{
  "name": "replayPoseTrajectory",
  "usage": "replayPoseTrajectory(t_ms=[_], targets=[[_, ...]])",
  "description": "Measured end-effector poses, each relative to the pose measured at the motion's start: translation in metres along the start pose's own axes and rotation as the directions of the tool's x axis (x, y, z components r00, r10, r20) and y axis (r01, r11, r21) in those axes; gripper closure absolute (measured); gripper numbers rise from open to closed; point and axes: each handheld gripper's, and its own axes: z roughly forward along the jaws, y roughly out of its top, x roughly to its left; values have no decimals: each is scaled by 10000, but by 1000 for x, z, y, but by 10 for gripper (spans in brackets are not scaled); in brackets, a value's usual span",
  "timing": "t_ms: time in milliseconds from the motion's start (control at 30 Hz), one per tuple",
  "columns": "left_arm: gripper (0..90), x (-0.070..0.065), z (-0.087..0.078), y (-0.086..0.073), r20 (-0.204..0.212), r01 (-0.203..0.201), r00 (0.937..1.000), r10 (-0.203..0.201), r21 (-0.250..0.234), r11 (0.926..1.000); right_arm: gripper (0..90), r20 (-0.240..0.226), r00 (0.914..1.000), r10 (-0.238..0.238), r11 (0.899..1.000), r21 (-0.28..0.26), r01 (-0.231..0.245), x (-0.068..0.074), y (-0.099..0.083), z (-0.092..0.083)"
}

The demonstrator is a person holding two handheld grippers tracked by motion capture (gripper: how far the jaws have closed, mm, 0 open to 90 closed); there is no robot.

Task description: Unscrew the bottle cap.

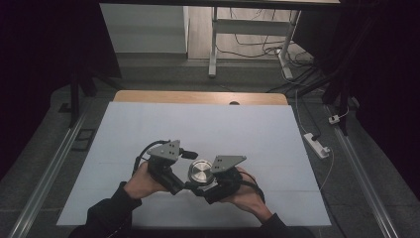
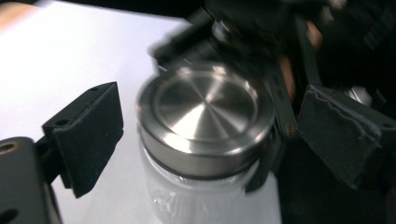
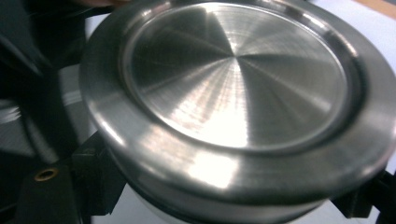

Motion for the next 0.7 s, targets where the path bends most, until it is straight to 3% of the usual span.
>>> replayPoseTrajectory(t_ms=[33, 67, 100, 133, 167, 200, 233, 267, 300, 333, 367, 400, 467, 500, 533, 567, 600, 667, 700], targets=[[83, -1, 3, -1, 228, -193, 9996, 188, 209, 9996, 153, -153, 9998, -95, 9999, 34, 95, 2, 0, 1], [87, -1, 3, -1, 228, -193, 9996, 188, 209, 9996, 153, -370, 9991, -217, 9997, 69, 219, 4, 1, 2], [99, -5, 9, -2, 78, -609, 9981, 606, 486, 9970, 153, -578, 9977, -352, 9993, 91, 358, 5, 1, 2], [124, -5, 9, -2, 78, -609, 9981, 606, 486, 9970, 153, -696, 9964, -481, 9987, 144, 492, 7, 1, 3], [124, -5, 11, -2, 190, -635, 9979, 626, 519, 9966, 153, -696, 9964, -481, 9987, 144, 492, 7, 1, 3], [181, -6, 12, -2, 359, -734, 9968, 718, 464, 9962, 153, -724, 9955, -608, 9976, 276, 629, 11, 2, 4], [183, -8, 13, -2, 85, -841, 9964, 838, 443, 9955, 153, -698, 9949, -725, 9968, 279, 746, 10, 1, 4], [185, -8, 13, -2, 85, -841, 9964, 838, 443, 9955, 153, -610, 9955, -723, 9968, 288, 741, 10, 1, 4], [186, -9, 13, -2, -103, -710, 9974, 715, 431, 9965, 153, -449, 9963, -729, 9968, 305, 743, 9, 1, 4], [186, -9, 16, -1, -662, -282, 9973, 304, 331, 9991, 153, -228, 9977, -636, 9974, 321, 643, 8, 1, 4], [187, -9, 16, -1, -662, -282, 9973, 304, 331, 9991, 153, 11, 9993, -380, 9989, 266, 380, 7, 1, 4], [187, -8, 18, 0, -1045, 71, 9945, -47, 224, 9997, 153, 311, 9994, -159, 9997, 197, 153, 5, 1, 4], [187, -9, 23, 1, -1833, 689, 9808, -670, 43, 9976, 153, 933, 9953, 254, 9994, 191, -273, 2, 1, 3], [187, -11, 27, 3, -2350, 1042, 9666, -1026, -59, 9945, 153, 933, 9953, 254, 9994, 191, -273, 2, 1, 3], [184, -15, 34, 6, -3127, 1417, 9396, -1392, -149, 9898, 153, 1720, 9832, 604, 9977, 186, -645, 0, 0, 5], [182, -15, 34, 6, -3127, 1417, 9396, -1392, -149, 9898, 153, 1720, 9832, 604, 9977, 186, -645, 0, 0, 5], [163, -16, 37, 7, -3260, 1403, 9354, -1367, -126, 9900, 153, 1919, 9781, 804, 9963, 147, -847, -1, -2, 5], [135, -14, 35, 8, -2962, 1389, 9448, -1400, -249, 9900, 153, 1809, 9804, 784, 9967, 83, -813, -1, -2, 4], [92, -9, 27, 7, -2277, 1519, 9600, -1631, -659, 9862, 152, 1739, 9818, 767, 9969, 48, -787, -1, -2, 4]])
